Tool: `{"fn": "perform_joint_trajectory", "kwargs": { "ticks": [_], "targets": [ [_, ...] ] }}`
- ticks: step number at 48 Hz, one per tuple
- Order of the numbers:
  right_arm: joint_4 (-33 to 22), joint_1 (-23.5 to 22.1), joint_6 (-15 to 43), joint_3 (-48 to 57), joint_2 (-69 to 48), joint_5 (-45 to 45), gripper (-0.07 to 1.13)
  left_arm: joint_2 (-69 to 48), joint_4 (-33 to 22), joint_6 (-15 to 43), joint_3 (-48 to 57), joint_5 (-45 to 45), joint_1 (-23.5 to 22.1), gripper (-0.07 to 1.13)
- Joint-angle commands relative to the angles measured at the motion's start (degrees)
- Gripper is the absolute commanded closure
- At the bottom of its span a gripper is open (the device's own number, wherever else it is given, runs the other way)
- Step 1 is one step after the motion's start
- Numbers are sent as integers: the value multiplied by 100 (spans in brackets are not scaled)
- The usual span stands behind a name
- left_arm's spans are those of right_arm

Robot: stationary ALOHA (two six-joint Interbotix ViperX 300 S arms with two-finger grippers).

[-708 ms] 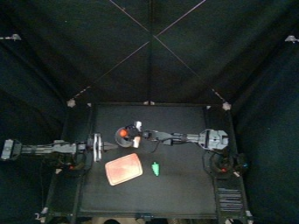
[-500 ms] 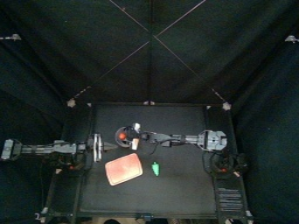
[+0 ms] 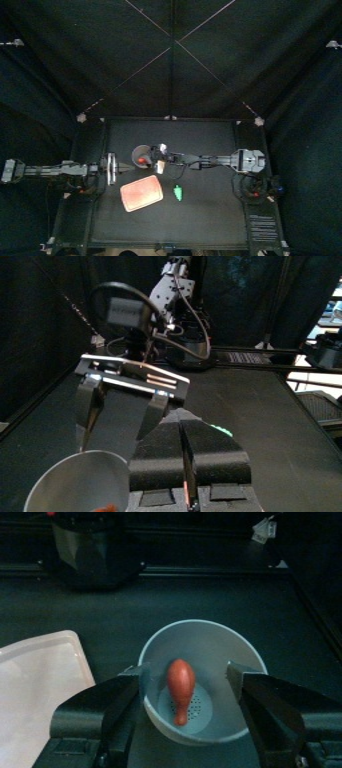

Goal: Pick the drumstick then place it in the grey bowl
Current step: Drop drumstick in the grey bowl and return to neutral

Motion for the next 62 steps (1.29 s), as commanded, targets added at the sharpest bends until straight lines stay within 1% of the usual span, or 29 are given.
{"fn": "perform_joint_trajectory", "kwargs": {
  "ticks": [1,8,14,20,29,37,45,49,52,62],
  "targets": [
    [167,-62,-18,466,-738,-396,10,18,0,-18,-62,-53,9,101],
    [360,-123,-26,1459,-1450,-1063,10,18,-18,-18,-26,-53,9,101],
    [387,-141,-9,2250,-1978,-1521,10,9,-35,-9,-9,-53,9,101],
    [413,-123,-9,2804,-2312,-1767,10,9,-35,-9,0,-44,18,101],
    [606,-105,-9,3226,-2505,-1775,12,9,-26,-9,9,-35,44,101],
    [703,-18,0,3375,-2531,-1758,21,9,-35,0,26,-35,53,101],
    [800,132,-9,3393,-2531,-1740,41,9,-35,9,53,-44,62,101],
    [800,176,-9,3384,-2522,-1740,49,9,-35,18,53,-35,70,101],
    [800,229,-9,3366,-2558,-1740,51,18,-35,18,53,-35,70,101],
    [677,431,-35,3428,-3094,-1934,51,9,-35,18,53,-44,79,101]
  ]
}}
